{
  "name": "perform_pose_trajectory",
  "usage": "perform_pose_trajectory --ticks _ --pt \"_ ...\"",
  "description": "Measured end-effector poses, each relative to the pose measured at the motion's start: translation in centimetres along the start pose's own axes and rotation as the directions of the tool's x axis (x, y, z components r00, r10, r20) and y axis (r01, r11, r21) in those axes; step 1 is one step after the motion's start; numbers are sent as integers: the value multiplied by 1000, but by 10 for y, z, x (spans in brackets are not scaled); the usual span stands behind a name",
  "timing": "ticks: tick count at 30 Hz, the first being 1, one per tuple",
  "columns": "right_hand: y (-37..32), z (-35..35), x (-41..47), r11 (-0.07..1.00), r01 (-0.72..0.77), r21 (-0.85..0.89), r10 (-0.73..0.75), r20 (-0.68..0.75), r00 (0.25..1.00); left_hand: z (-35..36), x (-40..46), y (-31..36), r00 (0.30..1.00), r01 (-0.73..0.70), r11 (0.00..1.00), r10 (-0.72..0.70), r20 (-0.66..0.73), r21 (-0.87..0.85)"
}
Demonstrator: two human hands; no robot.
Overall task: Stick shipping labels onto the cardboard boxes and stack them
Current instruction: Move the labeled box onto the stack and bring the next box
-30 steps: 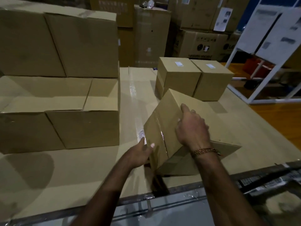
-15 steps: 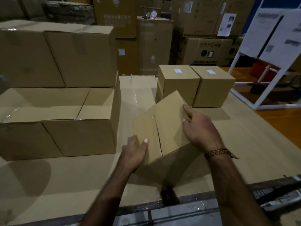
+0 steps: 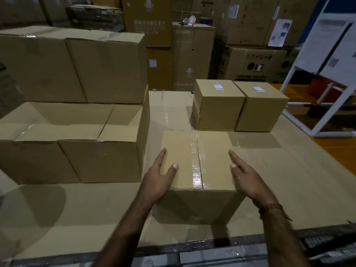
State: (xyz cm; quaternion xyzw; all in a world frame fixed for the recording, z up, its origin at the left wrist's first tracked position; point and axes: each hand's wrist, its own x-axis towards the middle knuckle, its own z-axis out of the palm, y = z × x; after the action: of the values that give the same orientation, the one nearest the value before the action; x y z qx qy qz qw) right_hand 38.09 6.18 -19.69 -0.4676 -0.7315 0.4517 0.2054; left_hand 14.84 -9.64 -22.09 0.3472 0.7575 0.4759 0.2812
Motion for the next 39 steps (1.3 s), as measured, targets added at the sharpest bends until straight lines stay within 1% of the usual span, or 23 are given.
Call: perform_pose_trajectory --ticks 5,10,14,20,25,30,35,37,39 --pt "4 1 2 998 16 59 -17 6 1000 -4 0 -1 999 24 997 -22 33 -75" --pt "12 -2 5 990 14 143 -21 50 999 -2 -3 -5 999 35 979 -36 -2 -202" --pt "16 -1 3 975 14 222 -25 49 998 1 -6 -12 999 34 957 -41 -17 -289" --pt "25 6 6 971 59 230 -63 10 998 6 -3 -18 998 39 968 -51 -43 -248" --pt "29 5 -1 973 125 194 -129 9 992 6 -11 -17 998 34 973 -43 -34 -227" --pt "26 7 -27 973 149 178 -147 -26 989 3 -32 -17 1000 11 976 -14 -10 -219" --pt "22 15 -83 969 187 162 -167 -129 977 0 -86 -26 996 -90 972 87 -23 -219" --pt "23 23 -110 960 209 187 -174 -188 967 -3 -109 -34 989 -146 968 141 -42 -203" --pt "18 34 -136 953 215 213 -165 -228 960 -15 -129 -40 985 -173 963 166 -49 -207"
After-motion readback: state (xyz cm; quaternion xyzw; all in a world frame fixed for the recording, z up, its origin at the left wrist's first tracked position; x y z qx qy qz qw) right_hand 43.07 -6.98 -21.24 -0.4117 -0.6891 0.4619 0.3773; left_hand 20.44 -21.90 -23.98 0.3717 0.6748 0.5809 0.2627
